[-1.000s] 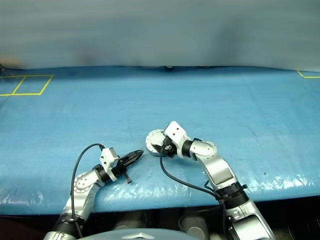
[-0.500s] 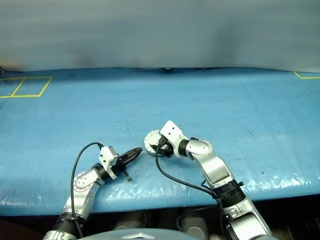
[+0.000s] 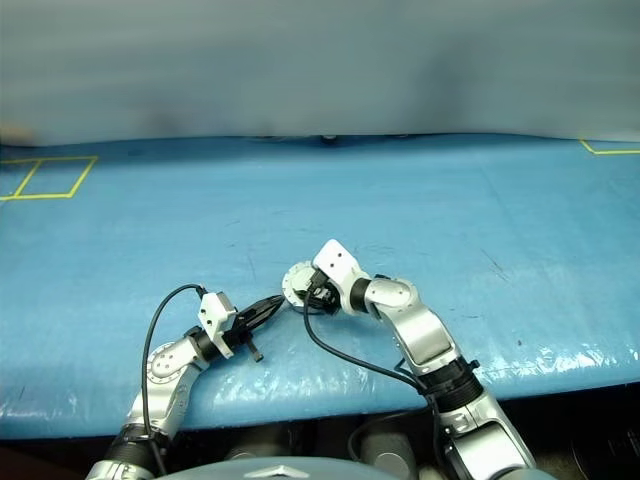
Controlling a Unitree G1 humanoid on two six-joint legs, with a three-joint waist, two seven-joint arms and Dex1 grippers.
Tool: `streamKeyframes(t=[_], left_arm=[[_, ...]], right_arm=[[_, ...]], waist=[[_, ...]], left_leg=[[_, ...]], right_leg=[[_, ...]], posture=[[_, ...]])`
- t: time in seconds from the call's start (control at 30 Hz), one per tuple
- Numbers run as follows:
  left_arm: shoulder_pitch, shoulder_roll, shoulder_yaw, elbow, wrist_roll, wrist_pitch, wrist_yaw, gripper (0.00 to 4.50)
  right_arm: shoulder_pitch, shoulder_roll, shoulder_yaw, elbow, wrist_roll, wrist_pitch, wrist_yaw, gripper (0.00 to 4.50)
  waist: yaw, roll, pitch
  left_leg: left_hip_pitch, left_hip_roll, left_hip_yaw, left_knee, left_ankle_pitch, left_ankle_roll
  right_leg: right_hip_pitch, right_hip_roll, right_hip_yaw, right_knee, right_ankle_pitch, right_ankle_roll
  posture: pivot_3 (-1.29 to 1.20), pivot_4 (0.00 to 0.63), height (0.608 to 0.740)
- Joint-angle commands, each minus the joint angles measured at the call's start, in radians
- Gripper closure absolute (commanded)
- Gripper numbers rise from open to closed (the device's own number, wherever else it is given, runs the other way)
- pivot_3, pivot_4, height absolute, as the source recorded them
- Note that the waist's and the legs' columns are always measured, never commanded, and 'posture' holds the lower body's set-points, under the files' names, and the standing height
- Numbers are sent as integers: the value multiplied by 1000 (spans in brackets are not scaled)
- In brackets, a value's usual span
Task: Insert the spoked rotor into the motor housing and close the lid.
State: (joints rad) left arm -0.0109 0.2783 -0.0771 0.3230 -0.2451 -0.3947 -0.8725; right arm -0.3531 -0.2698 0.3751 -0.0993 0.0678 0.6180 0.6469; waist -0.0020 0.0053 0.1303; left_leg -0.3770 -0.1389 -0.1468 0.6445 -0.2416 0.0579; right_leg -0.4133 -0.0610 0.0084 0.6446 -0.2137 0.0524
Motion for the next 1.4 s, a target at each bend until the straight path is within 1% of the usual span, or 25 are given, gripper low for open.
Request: streamKeyframes(t=[0.03,0.13,0.33,0.6,1.0,1.3,1.4], left_arm=[[-6,-1,3,-10,0,-8,5,4500],[-4,-1,1,-19,1,-4,6,4500],[-2,0,-2,-28,1,6,7,4500],[-1,-2,-1,-35,4,11,11,4500],[13,-4,-2,-44,1,7,22,4500],[-15,-46,27,-69,-77,60,25,4500],[-28,-42,27,-63,-61,67,35,4500]], right_arm=[[29,11,38,42,2,70,2,1492],[30,16,34,29,8,75,4,1492],[17,7,63,59,-55,81,-39,1492],[8,1,102,81,-92,101,-71,1492],[8,-19,102,82,-83,106,-45,1492],[7,-19,103,86,-85,100,-44,1492],[8,-19,103,86,-86,98,-45,1492]], waist=[[0,0,0],[-2,0,0],[-2,0,0],[-6,0,0],[-6,2,-1],[-6,1,-1],[-8,1,-1]], left_leg=[[0,0,0,0,0,0],[0,1,0,0,0,0],[0,1,0,0,0,0],[1,3,0,0,0,-1],[1,4,0,0,1,-1],[1,4,0,-1,1,-1],[1,4,0,-1,1,-1]], right_leg=[[0,0,0,0,0,0],[0,0,0,0,0,0],[0,0,0,0,0,0],[1,2,0,0,0,0],[1,2,-1,0,0,0],[1,2,-1,-1,-1,-1],[1,2,-1,-1,-1,-1]], posture=[[0,150,740],[0,150,740],[0,150,740],[0,150,740],[0,150,740],[0,150,740],[0,150,740]])
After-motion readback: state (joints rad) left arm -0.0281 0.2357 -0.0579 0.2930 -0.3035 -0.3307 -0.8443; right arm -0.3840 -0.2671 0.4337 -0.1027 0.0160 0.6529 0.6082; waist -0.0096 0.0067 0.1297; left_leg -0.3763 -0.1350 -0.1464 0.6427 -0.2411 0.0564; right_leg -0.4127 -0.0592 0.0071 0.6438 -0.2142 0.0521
